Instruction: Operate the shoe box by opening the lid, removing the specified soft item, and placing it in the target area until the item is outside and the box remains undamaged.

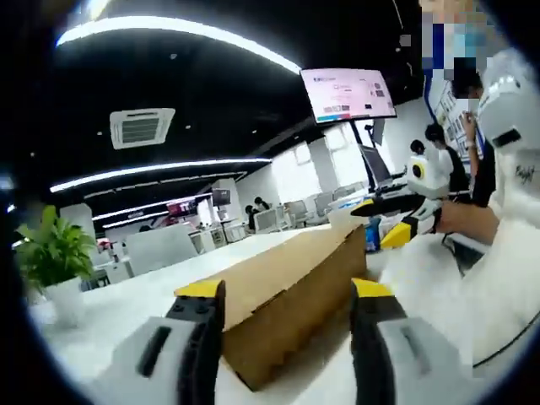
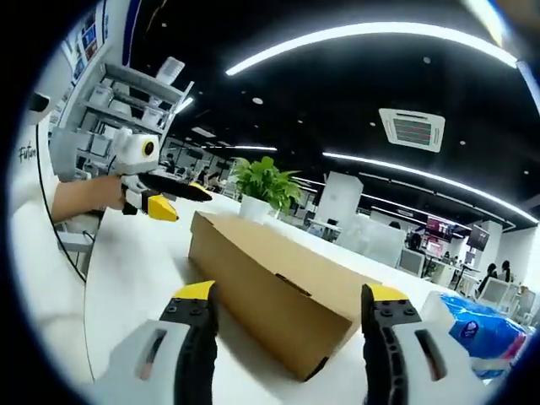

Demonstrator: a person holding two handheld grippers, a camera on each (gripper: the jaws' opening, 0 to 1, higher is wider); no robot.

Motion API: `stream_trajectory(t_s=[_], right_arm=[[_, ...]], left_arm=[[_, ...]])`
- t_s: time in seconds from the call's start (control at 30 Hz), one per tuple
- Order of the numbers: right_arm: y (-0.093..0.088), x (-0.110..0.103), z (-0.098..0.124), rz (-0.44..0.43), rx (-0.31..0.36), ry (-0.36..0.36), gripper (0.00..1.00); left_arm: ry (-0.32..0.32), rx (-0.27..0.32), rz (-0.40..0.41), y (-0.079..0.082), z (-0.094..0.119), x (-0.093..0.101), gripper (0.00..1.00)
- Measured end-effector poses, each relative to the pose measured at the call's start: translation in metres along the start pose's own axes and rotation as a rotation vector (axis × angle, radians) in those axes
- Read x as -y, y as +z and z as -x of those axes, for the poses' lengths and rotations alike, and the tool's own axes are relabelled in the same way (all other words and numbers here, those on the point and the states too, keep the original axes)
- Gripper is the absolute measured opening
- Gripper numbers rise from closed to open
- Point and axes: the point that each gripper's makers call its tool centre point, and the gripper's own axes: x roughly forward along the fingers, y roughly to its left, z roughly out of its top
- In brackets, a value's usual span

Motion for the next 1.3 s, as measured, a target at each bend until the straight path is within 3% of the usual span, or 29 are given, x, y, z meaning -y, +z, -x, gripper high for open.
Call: stream_trajectory(t_s=[0.1,0.17,0.27,0.3,0.43,0.53,0.57,0.77,0.83,0.87,0.97,1.07,1.13,1.2,1.23,1.3], right_arm=[[0.001,0.007,0.001,-0.017,-0.001,-0.045,0.70],[0.000,0.013,0.001,-0.032,-0.004,-0.077,0.70],[-0.001,0.012,0.000,-0.087,0.000,-0.068,0.73],[-0.002,0.012,-0.001,-0.090,-0.005,-0.070,0.74],[-0.008,0.018,-0.003,-0.118,-0.020,-0.110,0.77],[-0.009,0.018,-0.003,-0.151,-0.022,-0.104,0.79],[-0.010,0.018,-0.003,-0.148,-0.023,-0.105,0.79],[-0.009,0.022,-0.002,-0.190,-0.019,-0.111,0.78],[-0.009,0.022,-0.003,-0.197,-0.017,-0.109,0.78],[-0.010,0.022,-0.004,-0.197,-0.019,-0.109,0.78],[-0.002,0.021,-0.002,-0.211,0.013,-0.104,0.77],[0.002,0.021,-0.003,-0.234,0.008,-0.073,0.76],[-0.003,0.027,-0.002,-0.237,-0.015,-0.087,0.73],[-0.008,0.031,-0.001,-0.234,-0.024,-0.099,0.67],[-0.012,0.033,-0.001,-0.233,-0.032,-0.109,0.67],[-0.016,0.031,-0.002,-0.229,-0.044,-0.099,0.67]], left_arm=[[-0.021,0.047,0.048,0.015,0.001,0.003,0.90],[0.052,0.133,0.060,0.038,0.009,-0.011,0.92],[0.083,0.136,0.067,0.042,0.017,-0.020,0.94],[0.087,0.133,0.070,0.040,0.018,-0.022,0.93],[0.224,0.037,0.044,0.009,0.019,-0.050,0.98],[0.250,0.038,0.136,0.000,0.023,-0.062,0.99],[0.254,0.040,0.133,0.000,0.024,-0.064,0.99],[0.276,0.044,0.153,-0.004,0.027,-0.071,0.99],[0.241,0.069,0.237,-0.004,0.024,-0.065,0.99],[0.219,0.112,0.308,0.002,0.024,-0.064,0.97],[0.184,0.175,0.309,0.019,0.028,-0.062,0.85],[0.144,0.203,0.361,0.026,0.030,-0.057,0.90],[0.148,0.169,0.318,0.020,0.029,-0.056,0.84],[0.202,0.093,0.257,0.005,0.028,-0.061,0.75],[0.247,0.025,0.198,-0.008,0.027,-0.066,0.76],[0.290,-0.068,0.178,-0.029,0.023,-0.069,0.82]])
